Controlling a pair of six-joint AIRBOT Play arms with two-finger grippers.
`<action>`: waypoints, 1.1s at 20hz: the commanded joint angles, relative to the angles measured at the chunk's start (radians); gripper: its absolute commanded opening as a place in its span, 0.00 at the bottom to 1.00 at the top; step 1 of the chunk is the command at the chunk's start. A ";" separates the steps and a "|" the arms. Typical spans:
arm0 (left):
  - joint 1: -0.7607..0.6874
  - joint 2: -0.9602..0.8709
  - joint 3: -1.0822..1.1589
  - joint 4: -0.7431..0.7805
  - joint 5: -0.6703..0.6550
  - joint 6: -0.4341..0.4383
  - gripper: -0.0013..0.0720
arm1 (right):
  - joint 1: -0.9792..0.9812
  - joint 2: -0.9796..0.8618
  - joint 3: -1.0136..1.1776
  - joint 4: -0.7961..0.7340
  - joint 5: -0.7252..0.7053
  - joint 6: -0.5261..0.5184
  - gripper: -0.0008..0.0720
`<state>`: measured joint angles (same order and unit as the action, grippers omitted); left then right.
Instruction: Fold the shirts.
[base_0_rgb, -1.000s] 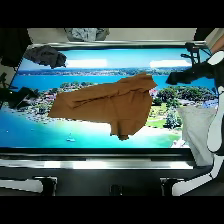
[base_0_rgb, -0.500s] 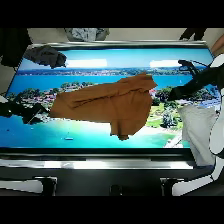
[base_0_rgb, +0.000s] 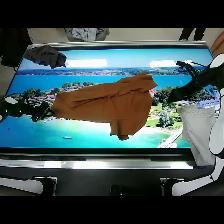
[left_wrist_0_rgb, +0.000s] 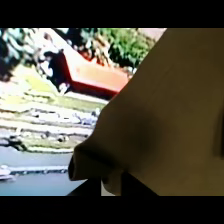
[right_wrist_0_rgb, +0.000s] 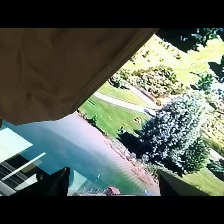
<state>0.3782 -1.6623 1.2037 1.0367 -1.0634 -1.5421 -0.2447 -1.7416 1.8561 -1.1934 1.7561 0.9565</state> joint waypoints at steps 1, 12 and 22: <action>-0.006 -0.005 0.000 -0.004 0.062 0.001 0.16 | 0.001 0.017 -0.053 -0.032 0.007 0.000 0.87; -0.006 0.019 0.000 0.005 0.002 0.062 0.05 | 0.123 0.189 -0.834 0.229 -0.559 -0.055 0.95; -0.006 0.087 0.000 0.005 -0.013 0.103 0.05 | 0.165 0.116 -0.846 0.512 -0.760 -0.071 0.06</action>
<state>0.3725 -1.5967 1.2030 1.0420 -1.0710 -1.4464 -0.0959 -1.6131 1.0084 -0.7578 1.0279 0.8932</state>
